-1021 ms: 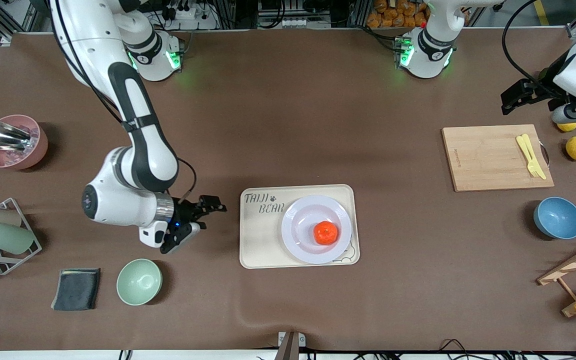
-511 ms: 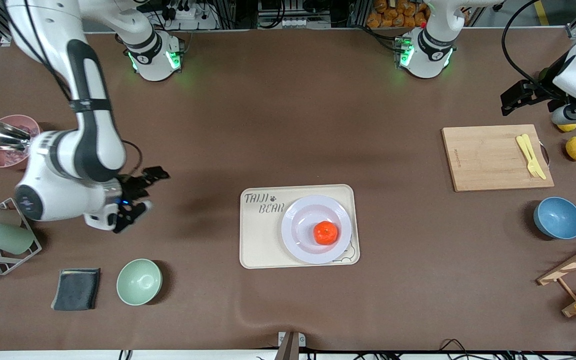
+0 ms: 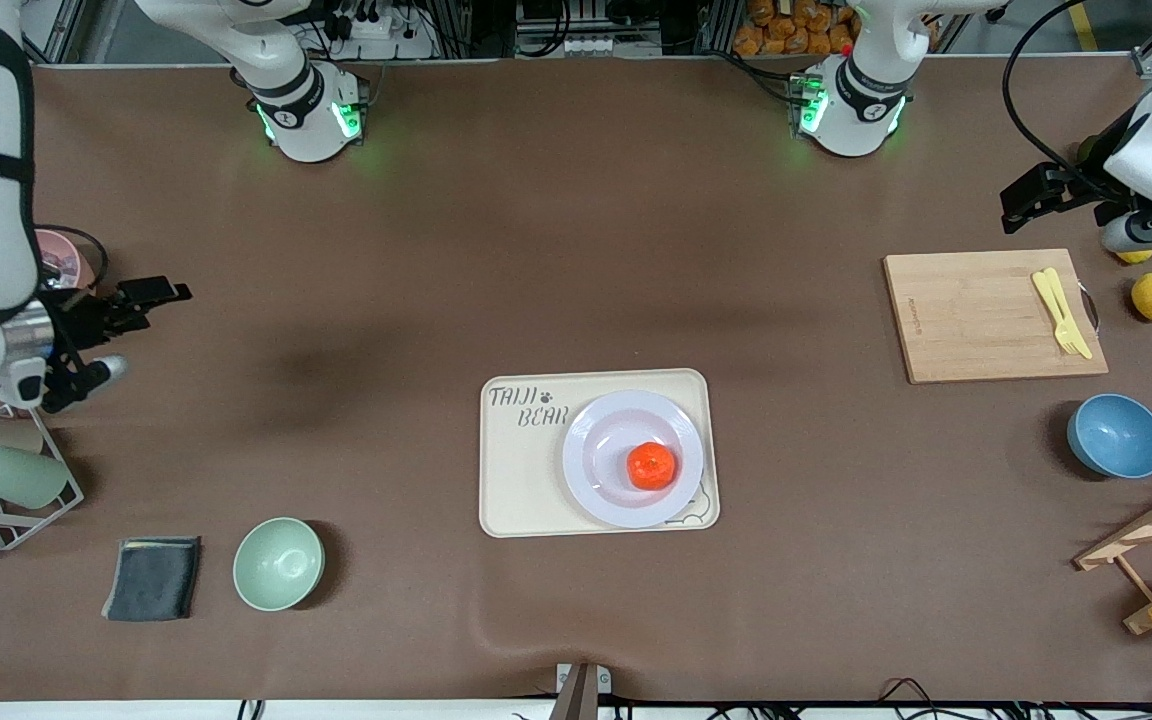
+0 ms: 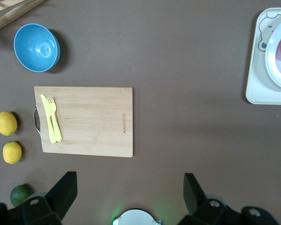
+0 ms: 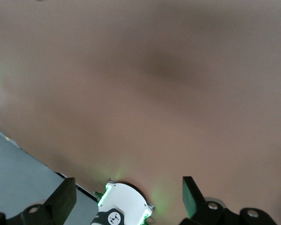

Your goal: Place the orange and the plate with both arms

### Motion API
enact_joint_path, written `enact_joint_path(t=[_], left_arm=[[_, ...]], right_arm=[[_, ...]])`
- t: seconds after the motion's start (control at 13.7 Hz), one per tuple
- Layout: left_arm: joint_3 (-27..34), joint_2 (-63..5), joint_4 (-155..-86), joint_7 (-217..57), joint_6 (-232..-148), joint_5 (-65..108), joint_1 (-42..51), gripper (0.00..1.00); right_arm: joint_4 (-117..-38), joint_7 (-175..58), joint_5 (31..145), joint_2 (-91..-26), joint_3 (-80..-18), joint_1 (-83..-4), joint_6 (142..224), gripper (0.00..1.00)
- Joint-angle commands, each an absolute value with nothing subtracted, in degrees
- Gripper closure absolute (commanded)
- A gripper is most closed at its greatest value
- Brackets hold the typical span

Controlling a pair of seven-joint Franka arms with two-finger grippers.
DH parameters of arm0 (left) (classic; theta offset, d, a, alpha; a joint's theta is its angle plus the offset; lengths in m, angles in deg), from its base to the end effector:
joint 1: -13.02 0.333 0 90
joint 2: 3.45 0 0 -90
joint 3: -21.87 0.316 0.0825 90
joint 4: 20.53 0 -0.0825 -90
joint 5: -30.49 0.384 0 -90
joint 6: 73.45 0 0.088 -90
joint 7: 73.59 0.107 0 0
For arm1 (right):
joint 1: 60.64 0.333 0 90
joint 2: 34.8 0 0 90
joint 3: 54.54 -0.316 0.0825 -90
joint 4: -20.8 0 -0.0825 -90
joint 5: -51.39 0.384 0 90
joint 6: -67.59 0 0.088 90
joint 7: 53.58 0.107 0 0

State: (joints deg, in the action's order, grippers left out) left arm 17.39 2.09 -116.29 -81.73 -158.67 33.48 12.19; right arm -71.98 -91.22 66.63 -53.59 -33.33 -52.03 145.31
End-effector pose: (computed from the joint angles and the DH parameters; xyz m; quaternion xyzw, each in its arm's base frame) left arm 0.5125 -0.0437 0.6223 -0.9983 -0.0260 0.0400 0.0347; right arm 0.5774 -0.0750 0.4150 -0.9384 -0.1910 0.2206 0.1852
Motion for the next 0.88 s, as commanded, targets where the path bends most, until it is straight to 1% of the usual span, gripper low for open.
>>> enact_joint_path(t=[0.0,0.22,0.29,0.44,0.58,0.8], left_arm=[[17.1,2.4,-117.0,-81.8,-159.6,33.7,12.8,0.0],[17.1,2.4,-117.2,-81.8,-159.7,33.7,12.8,0.0],[17.1,2.4,-117.2,-81.9,-159.7,33.7,12.8,0.0],[17.1,2.4,-117.2,-81.8,-159.7,33.7,12.8,0.0],[17.0,2.4,-117.2,-81.8,-159.7,33.7,12.8,0.0],[17.0,2.6,-117.4,-81.9,-159.7,33.7,12.8,0.0]], right_arm=[[-73.6,-84.2,63.6,-47.7,-38.3,-54.7,147.1,0.0],[-73.3,-73.3,58.3,-43.4,-47.2,-58.6,149.9,0.0],[-73.3,-70.8,56.7,-41.9,-49.0,-58.7,151.1,0.0],[-73.0,-64.7,55.0,-38.9,-50.8,-58.9,152.0,0.0],[-71.9,-63.8,55.0,-37.2,-50.8,-59.8,152.6,0.0],[-69.5,-63.6,55.4,-37.2,-51.3,-61.3,150.5,0.0]])
